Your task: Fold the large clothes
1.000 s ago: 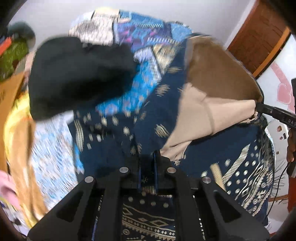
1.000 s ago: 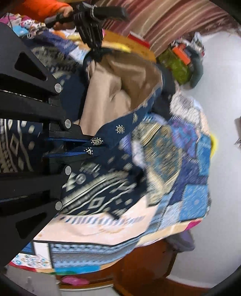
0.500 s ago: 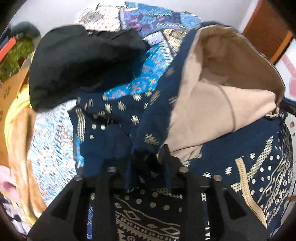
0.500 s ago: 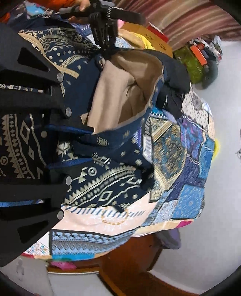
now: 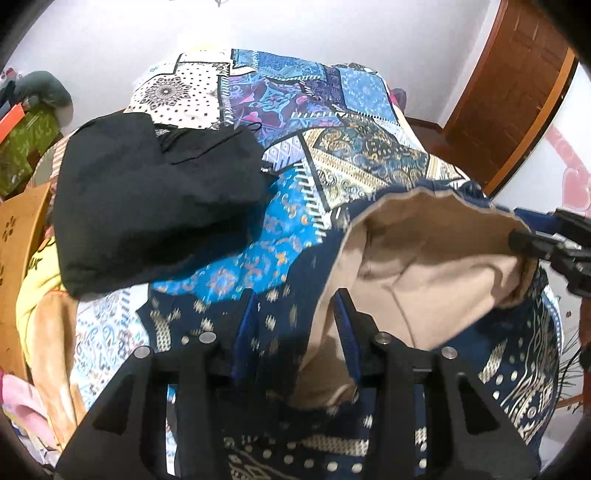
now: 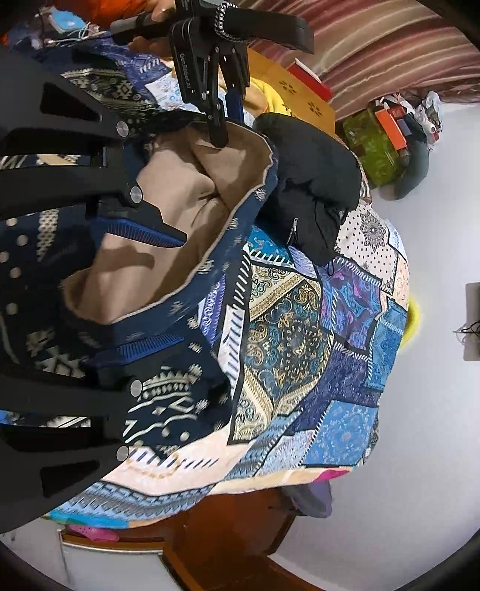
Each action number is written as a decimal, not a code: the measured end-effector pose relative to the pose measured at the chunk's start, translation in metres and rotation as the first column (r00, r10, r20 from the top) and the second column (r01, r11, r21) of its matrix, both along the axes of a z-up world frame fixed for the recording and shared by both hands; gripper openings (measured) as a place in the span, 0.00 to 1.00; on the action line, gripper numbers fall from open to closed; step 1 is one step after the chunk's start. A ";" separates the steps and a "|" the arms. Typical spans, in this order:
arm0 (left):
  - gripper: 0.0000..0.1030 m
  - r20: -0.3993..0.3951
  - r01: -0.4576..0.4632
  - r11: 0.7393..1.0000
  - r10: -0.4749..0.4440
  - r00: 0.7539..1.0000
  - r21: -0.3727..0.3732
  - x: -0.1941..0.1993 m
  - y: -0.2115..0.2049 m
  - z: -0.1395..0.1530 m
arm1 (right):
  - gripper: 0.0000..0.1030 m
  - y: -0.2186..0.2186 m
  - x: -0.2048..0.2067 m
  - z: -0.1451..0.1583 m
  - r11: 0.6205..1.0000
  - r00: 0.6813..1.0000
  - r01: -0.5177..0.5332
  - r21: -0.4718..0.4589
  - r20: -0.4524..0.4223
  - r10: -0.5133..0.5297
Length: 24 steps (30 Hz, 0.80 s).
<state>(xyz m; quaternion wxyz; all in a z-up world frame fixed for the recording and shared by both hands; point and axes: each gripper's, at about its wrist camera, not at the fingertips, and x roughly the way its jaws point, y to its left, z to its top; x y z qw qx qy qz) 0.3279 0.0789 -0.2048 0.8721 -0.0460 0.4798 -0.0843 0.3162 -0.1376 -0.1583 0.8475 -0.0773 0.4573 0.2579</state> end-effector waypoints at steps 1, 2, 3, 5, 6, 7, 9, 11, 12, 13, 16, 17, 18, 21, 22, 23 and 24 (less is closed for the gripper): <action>0.41 0.000 0.001 1.000 -0.001 1.000 0.000 0.002 -0.001 0.000 | 0.44 0.002 0.004 -0.003 1.000 1.000 0.000 0.001 -0.006 0.000; 0.41 0.002 0.004 1.000 -0.004 1.000 0.000 0.005 -0.003 0.001 | 0.44 0.002 0.006 -0.004 1.000 1.000 0.000 0.003 -0.010 0.000; 0.41 0.003 0.006 1.000 -0.006 1.000 0.001 0.007 -0.005 0.001 | 0.44 0.004 0.008 -0.006 1.000 1.000 -0.001 0.009 -0.016 0.001; 0.41 0.009 0.010 1.000 -0.010 1.000 0.001 0.013 -0.007 0.000 | 0.44 0.004 0.015 -0.011 1.000 0.999 0.003 0.029 -0.037 -0.002; 0.41 0.011 0.011 1.000 -0.011 1.000 0.000 0.015 -0.008 0.000 | 0.44 0.004 0.017 -0.012 0.999 0.999 0.004 0.037 -0.044 -0.002; 0.41 0.017 0.011 1.000 -0.011 1.000 -0.002 0.017 -0.009 -0.001 | 0.44 0.003 0.020 -0.015 0.999 0.998 0.007 0.048 -0.055 -0.004; 0.35 0.030 0.018 1.000 -0.018 0.999 -0.007 0.019 -0.010 -0.001 | 0.44 0.002 0.024 -0.018 0.997 0.997 0.023 0.068 -0.073 -0.018; 0.24 0.031 0.033 0.999 -0.032 0.999 -0.017 0.021 -0.013 -0.002 | 0.44 0.000 0.028 -0.020 0.995 0.996 0.037 0.088 -0.087 -0.030; 0.22 0.029 0.036 0.999 -0.036 0.999 -0.020 0.021 -0.014 -0.002 | 0.44 -0.002 0.029 -0.021 0.994 0.994 0.046 0.102 -0.100 -0.036; 0.20 0.031 0.043 0.999 -0.042 0.999 -0.025 0.021 -0.015 -0.002 | 0.41 -0.003 0.030 -0.021 0.992 0.994 0.050 0.115 -0.104 -0.038; 0.09 0.032 0.074 0.997 -0.073 0.997 -0.029 0.017 -0.020 0.001 | 0.12 -0.003 0.030 -0.020 0.991 0.994 0.043 0.123 -0.107 -0.030; 0.07 0.035 0.084 0.996 -0.082 0.996 -0.035 0.015 -0.021 0.003 | 0.10 -0.004 0.030 -0.019 0.990 0.993 0.039 0.134 -0.114 -0.024; 0.06 0.041 0.098 0.994 -0.097 0.994 -0.042 0.010 -0.022 0.006 | 0.10 -0.006 0.028 -0.017 0.986 0.992 0.038 0.162 -0.125 -0.018; 0.05 0.069 0.126 0.991 -0.123 0.990 -0.052 -0.005 -0.023 0.019 | 0.08 -0.012 0.021 -0.008 0.979 0.992 0.022 0.201 -0.125 0.003; 0.05 0.078 0.132 0.990 -0.127 0.989 -0.052 -0.010 -0.023 0.023 | 0.08 -0.013 0.015 -0.002 0.979 0.994 0.009 0.202 -0.110 0.013; 0.05 0.089 0.138 0.989 -0.133 0.987 -0.049 -0.018 -0.023 0.029 | 0.08 -0.014 0.010 0.003 0.980 0.995 -0.003 0.201 -0.094 0.022; 0.05 0.095 0.141 0.989 -0.136 0.986 -0.047 -0.023 -0.022 0.032 | 0.08 -0.015 0.004 0.007 0.980 0.996 -0.018 0.199 -0.081 0.034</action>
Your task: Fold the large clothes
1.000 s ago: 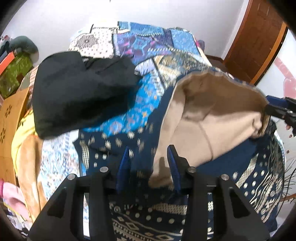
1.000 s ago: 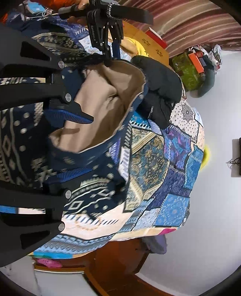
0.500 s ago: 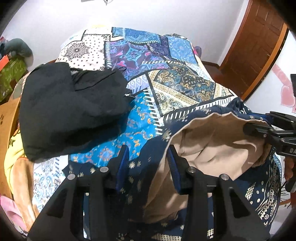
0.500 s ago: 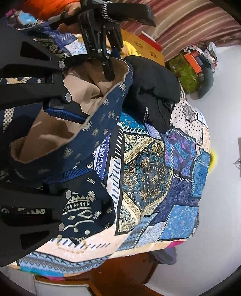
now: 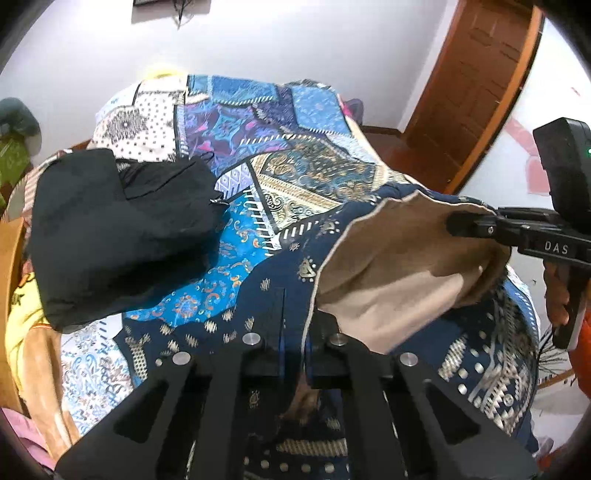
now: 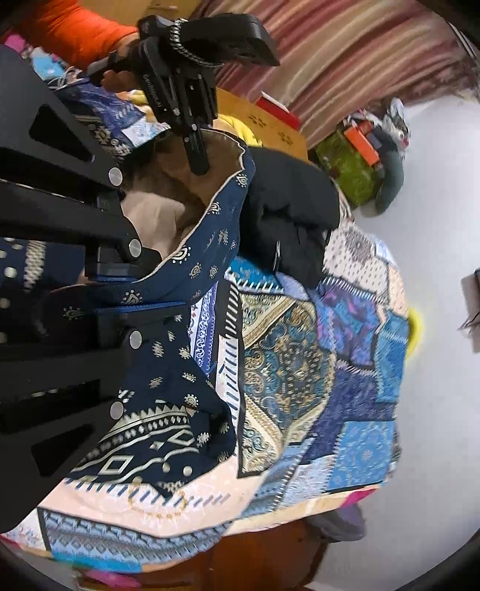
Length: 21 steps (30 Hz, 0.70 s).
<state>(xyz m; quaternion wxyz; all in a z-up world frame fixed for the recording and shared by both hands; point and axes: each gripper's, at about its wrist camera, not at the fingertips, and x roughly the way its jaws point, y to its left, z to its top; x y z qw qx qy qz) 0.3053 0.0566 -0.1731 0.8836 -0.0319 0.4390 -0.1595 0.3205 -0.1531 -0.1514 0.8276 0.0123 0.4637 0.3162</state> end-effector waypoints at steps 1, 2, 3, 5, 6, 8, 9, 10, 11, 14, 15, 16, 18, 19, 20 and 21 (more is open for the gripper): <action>0.05 0.010 0.003 1.000 -0.003 1.000 0.001 -0.009 0.001 0.005 | 0.07 -0.001 -0.009 0.006 1.000 1.000 -0.018 -0.007 0.018 0.018; 0.05 0.015 0.005 1.000 -0.005 1.000 -0.002 -0.016 0.002 0.008 | 0.07 -0.002 -0.016 0.010 0.999 0.999 -0.030 -0.019 0.037 0.031; 0.05 0.019 0.010 1.000 -0.009 1.000 -0.017 -0.027 0.003 0.011 | 0.07 -0.003 -0.029 0.016 0.998 0.996 -0.045 -0.039 0.070 0.047; 0.05 0.017 0.025 0.999 -0.024 1.000 -0.034 -0.043 0.004 0.012 | 0.08 -0.006 -0.045 0.022 0.997 0.993 -0.063 -0.054 0.099 0.068; 0.05 0.019 0.029 0.999 -0.028 0.999 -0.027 -0.052 0.003 0.012 | 0.08 -0.009 -0.054 0.024 0.996 0.992 -0.072 -0.054 0.103 0.078; 0.05 0.013 0.035 0.999 -0.035 0.999 -0.011 -0.064 0.001 0.010 | 0.08 -0.011 -0.067 0.023 0.995 0.991 -0.083 -0.060 0.100 0.089; 0.06 0.002 0.039 0.999 -0.039 0.999 -0.005 -0.070 0.000 0.007 | 0.08 -0.012 -0.073 0.021 0.994 0.991 -0.088 -0.069 0.095 0.094; 0.06 -0.013 0.041 0.999 -0.041 0.999 0.004 -0.077 -0.002 0.003 | 0.08 -0.011 -0.081 0.017 0.992 0.991 -0.093 -0.083 0.090 0.100; 0.06 -0.025 0.041 0.999 -0.041 0.999 0.013 -0.081 -0.003 -0.001 | 0.08 -0.011 -0.088 0.012 0.991 0.991 -0.096 -0.097 0.084 0.105; 0.08 -0.059 0.034 0.997 -0.030 0.998 0.073 -0.097 -0.010 -0.016 | 0.11 -0.011 -0.100 -0.005 0.988 0.992 -0.100 -0.119 0.063 0.108; 0.13 -0.065 0.031 0.996 -0.026 0.998 0.087 -0.100 -0.010 -0.019 | 0.11 -0.013 -0.103 -0.009 0.988 0.993 -0.095 -0.123 0.052 0.102; 0.17 -0.076 0.024 0.994 -0.016 0.997 0.111 -0.105 -0.012 -0.025 | 0.12 -0.014 -0.105 -0.014 0.988 0.994 -0.088 -0.130 0.047 0.094; 0.34 -0.090 0.021 0.990 -0.008 0.996 0.139 -0.111 -0.012 -0.030 | 0.12 -0.017 -0.110 -0.021 0.985 0.997 -0.069 -0.157 0.035 0.076; 0.37 -0.097 0.018 0.986 -0.002 0.995 0.164 -0.114 -0.011 -0.033 | 0.12 -0.019 -0.111 -0.024 0.984 0.997 -0.062 -0.166 0.026 0.067; 0.40 -0.100 0.017 0.984 0.001 0.995 0.180 -0.116 -0.010 -0.034 | 0.13 -0.021 -0.111 -0.026 0.984 0.998 -0.059 -0.166 0.011 0.062; 0.41 -0.101 0.018 0.981 0.001 0.995 0.192 -0.118 -0.009 -0.033 | 0.14 -0.024 -0.113 -0.026 0.984 0.998 -0.058 -0.166 0.000 0.058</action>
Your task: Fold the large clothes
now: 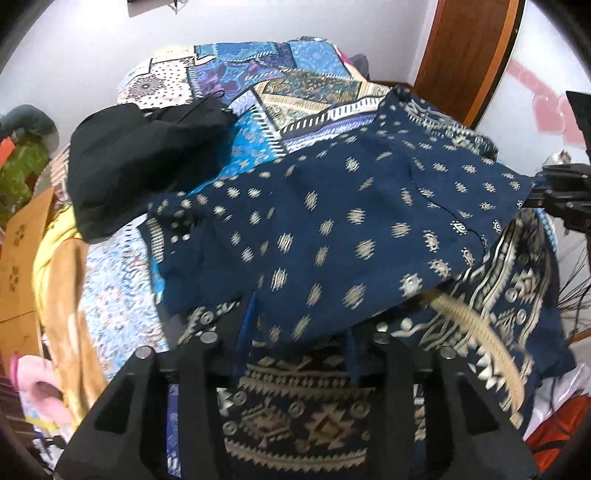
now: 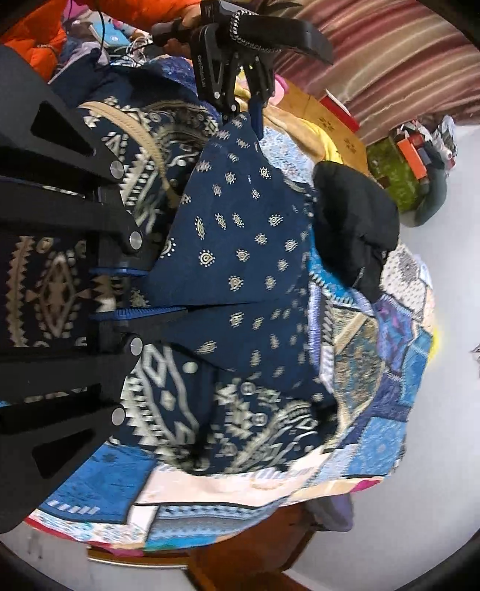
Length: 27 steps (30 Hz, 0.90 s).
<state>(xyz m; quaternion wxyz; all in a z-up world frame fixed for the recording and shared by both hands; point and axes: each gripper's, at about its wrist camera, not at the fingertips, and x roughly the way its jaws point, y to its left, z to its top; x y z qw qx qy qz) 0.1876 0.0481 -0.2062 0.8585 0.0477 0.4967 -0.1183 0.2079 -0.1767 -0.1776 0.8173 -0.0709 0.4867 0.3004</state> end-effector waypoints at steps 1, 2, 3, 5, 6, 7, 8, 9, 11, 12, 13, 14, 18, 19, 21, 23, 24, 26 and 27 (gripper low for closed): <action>0.41 0.001 -0.001 1.000 0.001 1.000 0.005 -0.002 0.003 0.002 | 0.15 -0.001 -0.002 0.001 1.000 1.000 0.002 -0.004 -0.004 -0.003; 0.45 0.004 -0.005 1.000 0.005 1.000 0.003 -0.004 0.006 0.005 | 0.16 -0.003 -0.004 0.003 1.000 1.000 0.003 -0.008 -0.004 -0.003; 0.52 0.009 -0.012 1.000 0.012 1.000 -0.001 -0.006 0.010 0.008 | 0.17 -0.004 -0.008 0.004 1.000 1.000 0.001 -0.009 0.000 -0.001; 0.55 0.029 -0.035 0.999 0.035 0.999 -0.015 -0.011 0.019 0.018 | 0.22 -0.007 -0.012 0.012 1.000 1.000 0.001 -0.011 0.018 -0.001; 0.55 0.043 -0.049 0.998 0.050 0.998 -0.032 -0.014 0.027 0.025 | 0.26 -0.009 -0.015 0.016 1.000 1.000 0.003 -0.008 0.027 -0.003; 0.55 0.049 -0.060 0.997 0.062 0.997 -0.039 -0.015 0.031 0.029 | 0.30 -0.012 -0.018 0.019 1.000 0.999 0.006 -0.002 0.037 -0.006; 0.56 0.058 -0.078 0.996 0.080 0.995 -0.047 -0.017 0.039 0.034 | 0.32 -0.014 -0.019 0.023 1.000 0.999 0.011 0.003 0.047 -0.011; 0.56 0.069 -0.093 0.994 0.097 0.993 -0.054 -0.019 0.045 0.040 | 0.34 -0.017 -0.020 0.029 1.000 0.997 0.022 0.013 0.068 -0.023; 0.57 0.092 -0.127 0.989 0.134 0.987 -0.070 -0.021 0.060 0.051 | 0.35 -0.023 -0.019 0.039 0.999 0.994 0.044 0.027 0.098 -0.046; 0.58 0.104 -0.148 0.986 0.156 0.982 -0.080 -0.021 0.066 0.057 | 0.35 -0.024 -0.017 0.042 0.998 0.993 0.053 0.032 0.105 -0.056; 0.59 0.113 -0.166 0.982 0.175 0.978 -0.091 -0.020 0.074 0.062 | 0.35 -0.028 -0.015 0.047 0.997 0.991 0.067 0.046 0.115 -0.072; 0.62 0.125 -0.190 0.977 0.202 0.971 -0.102 -0.019 0.084 0.068 | 0.36 -0.031 -0.013 0.051 0.995 0.990 0.079 0.054 0.113 -0.085; 0.64 0.149 -0.268 0.957 0.282 0.948 -0.110 -0.005 0.115 0.084 | 0.45 -0.042 0.001 0.060 0.985 0.978 0.147 0.085 0.135 -0.158; 0.65 0.146 -0.274 0.954 0.290 0.946 -0.117 -0.001 0.122 0.086 | 0.45 -0.045 0.007 0.061 0.981 0.974 0.171 0.089 0.138 -0.182; 0.66 0.130 -0.297 0.947 0.313 0.941 -0.124 0.013 0.139 0.087 | 0.45 -0.051 0.018 0.059 0.973 0.968 0.211 0.096 0.119 -0.222; 0.67 0.107 -0.335 0.936 0.346 0.932 -0.105 0.031 0.154 0.082 | 0.45 -0.055 0.028 0.056 0.965 0.962 0.246 0.093 0.098 -0.254; 0.67 0.091 -0.347 0.933 0.355 0.930 -0.096 0.041 0.161 0.078 | 0.45 -0.057 0.033 0.053 0.960 0.958 0.266 0.087 0.089 -0.274; 0.67 0.042 -0.362 0.927 0.367 0.929 -0.101 0.060 0.172 0.062 | 0.45 -0.062 0.046 0.045 0.949 0.948 0.305 0.080 0.067 -0.311; 0.67 0.008 -0.371 0.922 0.374 0.927 -0.112 0.068 0.177 0.051 | 0.45 -0.066 0.048 0.042 0.945 0.945 0.317 0.078 0.059 -0.322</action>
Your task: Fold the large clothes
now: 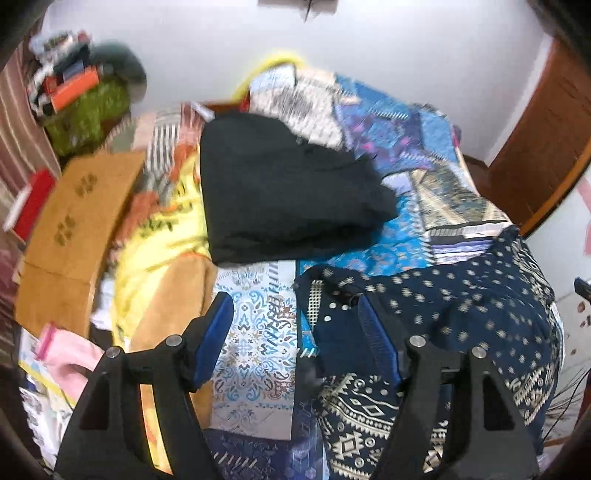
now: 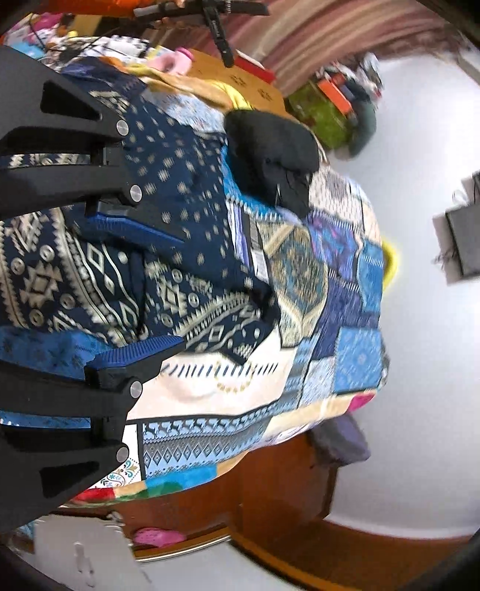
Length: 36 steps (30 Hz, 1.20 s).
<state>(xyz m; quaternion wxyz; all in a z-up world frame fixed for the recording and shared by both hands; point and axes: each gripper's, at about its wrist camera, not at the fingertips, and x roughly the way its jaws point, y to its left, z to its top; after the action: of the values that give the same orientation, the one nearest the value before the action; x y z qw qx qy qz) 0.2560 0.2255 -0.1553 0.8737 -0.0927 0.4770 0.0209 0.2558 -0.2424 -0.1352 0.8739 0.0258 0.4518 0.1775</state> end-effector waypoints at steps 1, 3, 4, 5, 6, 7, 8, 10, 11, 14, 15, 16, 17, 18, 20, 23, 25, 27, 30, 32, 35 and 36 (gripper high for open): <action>0.67 -0.034 -0.006 1.000 0.005 0.999 -0.025 0.009 0.004 -0.014 | 0.45 -0.002 0.006 -0.005 1.000 1.000 0.018 0.002 -0.015 -0.018; 0.67 -0.081 -0.009 0.998 0.003 0.997 -0.069 0.019 0.006 -0.038 | 0.45 -0.007 0.018 -0.016 0.999 0.997 0.053 0.009 -0.055 -0.052; 0.67 -0.108 -0.009 0.995 -0.002 0.994 -0.096 0.025 0.005 -0.055 | 0.45 -0.009 0.022 -0.021 0.998 0.995 0.064 0.012 -0.072 -0.063; 0.67 -0.136 -0.011 0.992 -0.005 0.991 -0.122 0.031 0.002 -0.071 | 0.45 -0.011 0.026 -0.026 0.997 0.993 0.073 0.013 -0.089 -0.072; 0.67 -0.158 -0.013 0.989 -0.010 0.987 -0.146 0.035 0.000 -0.085 | 0.45 -0.012 0.030 -0.031 0.996 0.990 0.085 0.012 -0.111 -0.084; 0.67 -0.175 -0.015 0.986 -0.015 0.985 -0.164 0.038 -0.003 -0.096 | 0.45 -0.014 0.037 -0.039 0.995 0.986 0.100 0.013 -0.138 -0.097; 0.67 -0.188 -0.015 0.984 -0.020 0.982 -0.180 0.041 -0.006 -0.106 | 0.45 -0.016 0.042 -0.045 0.994 0.981 0.109 0.017 -0.160 -0.105; 0.67 -0.223 -0.022 0.977 -0.027 0.975 -0.213 0.049 -0.013 -0.129 | 0.45 -0.018 0.051 -0.054 0.992 0.973 0.124 0.023 -0.198 -0.117; 0.67 -0.237 -0.030 0.974 -0.025 0.971 -0.223 0.052 -0.015 -0.137 | 0.45 -0.019 0.054 -0.058 0.991 0.969 0.130 0.029 -0.215 -0.121; 0.67 -0.260 -0.051 0.960 -0.023 0.965 -0.274 0.062 -0.020 -0.154 | 0.45 -0.021 0.065 -0.072 0.989 0.954 0.136 0.062 -0.278 -0.113; 0.67 -0.254 -0.055 0.957 -0.020 0.967 -0.285 0.064 -0.021 -0.157 | 0.45 -0.021 0.068 -0.076 0.988 0.949 0.137 0.075 -0.296 -0.109; 0.67 -0.242 -0.057 0.953 -0.017 0.970 -0.296 0.068 -0.023 -0.159 | 0.45 -0.021 0.072 -0.082 0.986 0.942 0.142 0.091 -0.319 -0.106; 0.67 -0.233 -0.058 0.950 -0.016 0.972 -0.307 0.071 -0.024 -0.160 | 0.45 -0.020 0.075 -0.085 0.984 0.938 0.144 0.106 -0.331 -0.102; 0.67 -0.225 -0.060 0.945 -0.014 0.974 -0.321 0.074 -0.025 -0.162 | 0.45 -0.019 0.078 -0.088 0.982 0.936 0.145 0.118 -0.337 -0.098; 0.67 -0.218 -0.074 0.935 -0.004 0.976 -0.348 0.079 -0.026 -0.167 | 0.45 -0.016 0.085 -0.092 0.979 0.936 0.136 0.152 -0.345 -0.077; 0.65 -0.214 -0.079 0.935 0.003 0.977 -0.346 0.085 -0.031 -0.171 | 0.46 -0.011 0.096 -0.100 0.971 0.931 0.136 0.198 -0.360 -0.057; 0.52 -0.210 -0.070 0.951 0.005 0.978 -0.302 0.086 -0.037 -0.171 | 0.48 -0.009 0.102 -0.103 0.965 0.931 0.153 0.214 -0.359 -0.067; 0.29 -0.213 -0.056 0.965 0.000 0.977 -0.256 0.088 -0.044 -0.170 | 0.42 -0.007 0.106 -0.103 0.962 0.936 0.164 0.219 -0.343 -0.082; 0.12 -0.204 -0.049 0.966 -0.004 0.979 -0.253 0.086 -0.054 -0.164 | 0.17 -0.003 0.109 -0.101 0.964 0.938 0.166 0.209 -0.334 -0.089; 0.10 -0.188 -0.038 0.976 -0.004 0.982 -0.216 0.082 -0.059 -0.154 | 0.13 -0.003 0.108 -0.097 0.962 0.942 0.167 0.217 -0.322 -0.091; 0.09 -0.124 -0.007 0.986 -0.014 0.992 -0.165 0.077 -0.071 -0.123 | 0.09 0.000 0.101 -0.073 0.964 0.967 0.141 0.224 -0.241 -0.085; 0.09 -0.092 0.005 0.988 -0.019 0.996 -0.155 0.074 -0.074 -0.109 | 0.08 0.001 0.098 -0.064 0.965 0.974 0.128 0.229 -0.211 -0.079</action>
<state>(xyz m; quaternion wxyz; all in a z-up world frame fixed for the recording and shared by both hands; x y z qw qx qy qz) 0.3302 0.1510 -0.2646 0.8410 -0.1560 0.5178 -0.0172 0.3541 -0.2412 -0.1988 0.8225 0.1730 0.5105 0.1815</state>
